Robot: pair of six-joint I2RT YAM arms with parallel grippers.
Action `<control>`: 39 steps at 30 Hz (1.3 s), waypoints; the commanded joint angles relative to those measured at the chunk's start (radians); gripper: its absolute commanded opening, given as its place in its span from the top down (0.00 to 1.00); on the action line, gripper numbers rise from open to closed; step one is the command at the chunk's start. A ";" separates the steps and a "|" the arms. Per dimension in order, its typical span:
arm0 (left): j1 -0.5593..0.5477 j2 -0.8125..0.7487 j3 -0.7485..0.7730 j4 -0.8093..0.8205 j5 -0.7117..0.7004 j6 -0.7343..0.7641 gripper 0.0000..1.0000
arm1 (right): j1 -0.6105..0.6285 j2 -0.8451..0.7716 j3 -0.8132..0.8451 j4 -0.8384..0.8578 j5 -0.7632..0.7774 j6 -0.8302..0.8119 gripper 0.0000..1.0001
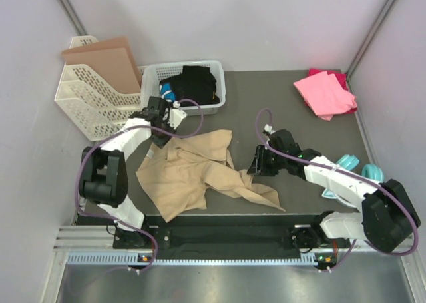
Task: Fold and stack the t-shirts
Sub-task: Flatten out the tshirt
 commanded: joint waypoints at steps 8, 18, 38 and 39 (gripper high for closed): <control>-0.003 0.125 0.086 0.036 0.082 -0.070 0.55 | 0.018 0.032 0.015 0.100 -0.014 0.006 0.70; -0.009 0.083 0.218 -0.049 0.117 -0.066 0.60 | 0.031 0.057 0.012 0.134 -0.021 0.015 0.78; -0.187 0.181 0.188 -0.108 0.223 -0.069 0.63 | 0.032 0.058 0.006 0.139 -0.021 0.024 0.81; -0.188 0.181 0.191 -0.115 0.230 -0.066 0.62 | 0.034 0.060 0.006 0.139 -0.021 0.027 0.80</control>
